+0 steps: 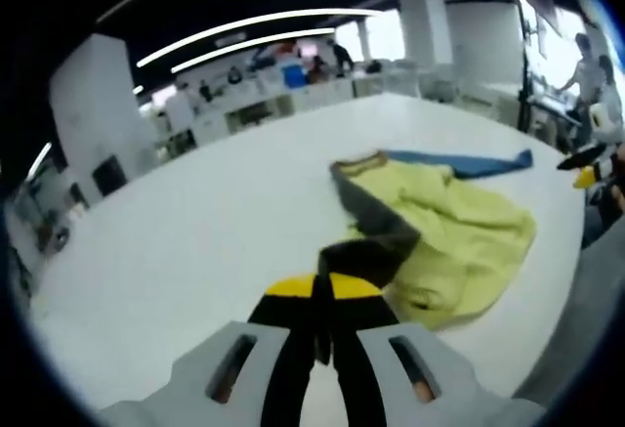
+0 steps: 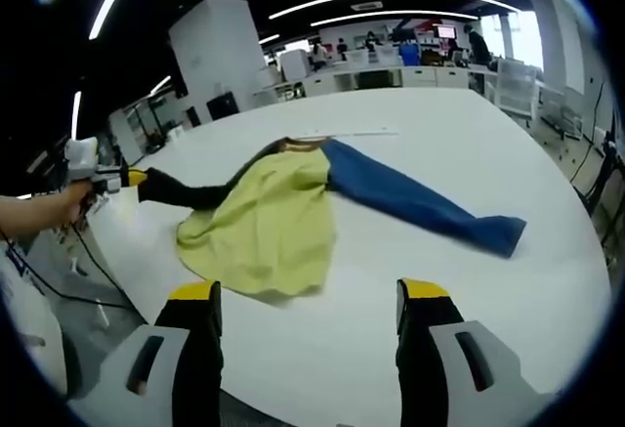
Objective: Fold the garment on the visible template until the final outline fits inside the template.
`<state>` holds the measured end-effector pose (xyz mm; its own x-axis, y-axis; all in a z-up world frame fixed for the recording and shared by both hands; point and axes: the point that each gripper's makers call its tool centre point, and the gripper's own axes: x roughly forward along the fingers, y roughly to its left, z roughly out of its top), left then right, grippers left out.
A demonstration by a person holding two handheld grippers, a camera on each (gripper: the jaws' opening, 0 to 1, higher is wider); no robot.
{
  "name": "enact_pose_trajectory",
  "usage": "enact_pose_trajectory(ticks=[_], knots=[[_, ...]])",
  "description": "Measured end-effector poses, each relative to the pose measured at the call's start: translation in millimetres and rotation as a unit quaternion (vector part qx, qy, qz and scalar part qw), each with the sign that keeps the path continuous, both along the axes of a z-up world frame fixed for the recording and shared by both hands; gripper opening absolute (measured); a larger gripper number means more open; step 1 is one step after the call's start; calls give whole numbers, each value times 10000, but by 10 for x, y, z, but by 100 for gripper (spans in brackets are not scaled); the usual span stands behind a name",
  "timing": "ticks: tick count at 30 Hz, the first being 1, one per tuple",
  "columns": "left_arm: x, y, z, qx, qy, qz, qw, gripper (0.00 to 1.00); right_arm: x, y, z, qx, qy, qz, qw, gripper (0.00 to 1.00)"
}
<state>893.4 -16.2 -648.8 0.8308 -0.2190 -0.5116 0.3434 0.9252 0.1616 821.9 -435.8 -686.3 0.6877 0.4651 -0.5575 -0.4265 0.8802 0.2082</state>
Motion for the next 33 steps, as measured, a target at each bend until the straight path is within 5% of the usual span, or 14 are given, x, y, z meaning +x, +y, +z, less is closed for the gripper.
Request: enact_pose_trajectory(ticks=[33], knots=[[115, 631, 161, -138, -97, 747, 9971, 0, -101, -41, -84, 10, 141, -150, 9998, 72]])
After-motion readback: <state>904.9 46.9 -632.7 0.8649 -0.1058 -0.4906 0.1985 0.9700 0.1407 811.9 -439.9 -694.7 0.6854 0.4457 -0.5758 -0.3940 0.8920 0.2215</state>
